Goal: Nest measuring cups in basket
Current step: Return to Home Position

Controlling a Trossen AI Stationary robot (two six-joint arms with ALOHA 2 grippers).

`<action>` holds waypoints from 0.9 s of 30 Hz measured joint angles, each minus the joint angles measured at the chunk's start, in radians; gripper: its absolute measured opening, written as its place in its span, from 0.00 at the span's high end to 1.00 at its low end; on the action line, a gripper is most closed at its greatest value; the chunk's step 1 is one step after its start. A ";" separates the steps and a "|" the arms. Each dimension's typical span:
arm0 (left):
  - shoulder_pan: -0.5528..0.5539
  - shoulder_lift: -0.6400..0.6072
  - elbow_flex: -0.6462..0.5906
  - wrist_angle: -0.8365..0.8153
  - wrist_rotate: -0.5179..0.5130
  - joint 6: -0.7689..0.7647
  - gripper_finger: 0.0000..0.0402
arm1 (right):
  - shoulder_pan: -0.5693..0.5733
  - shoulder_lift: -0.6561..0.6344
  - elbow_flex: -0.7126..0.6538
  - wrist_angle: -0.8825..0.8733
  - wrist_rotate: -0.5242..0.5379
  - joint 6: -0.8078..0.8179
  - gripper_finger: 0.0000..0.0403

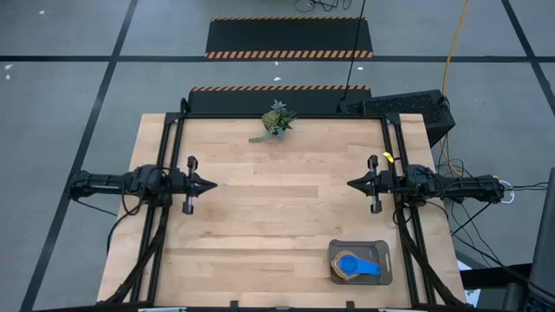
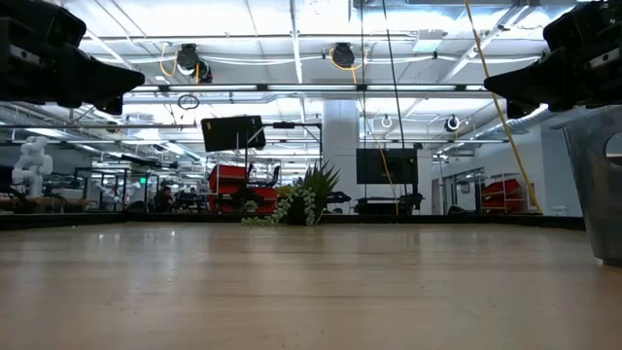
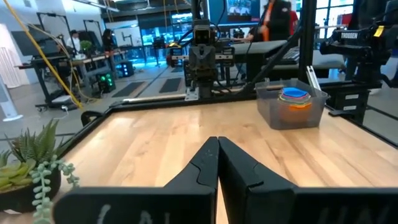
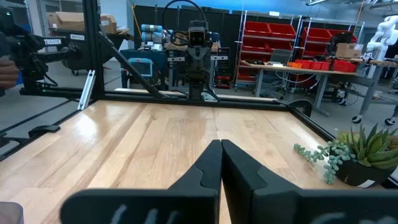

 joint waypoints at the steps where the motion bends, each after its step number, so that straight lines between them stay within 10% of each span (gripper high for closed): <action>1: 0.000 0.004 0.000 0.000 0.000 -0.003 0.98 | 0.000 0.000 0.000 0.000 0.000 0.000 1.00; 27: -0.001 0.030 -0.002 0.038 0.000 -0.011 0.98 | 0.000 0.000 0.000 0.000 0.000 0.000 1.00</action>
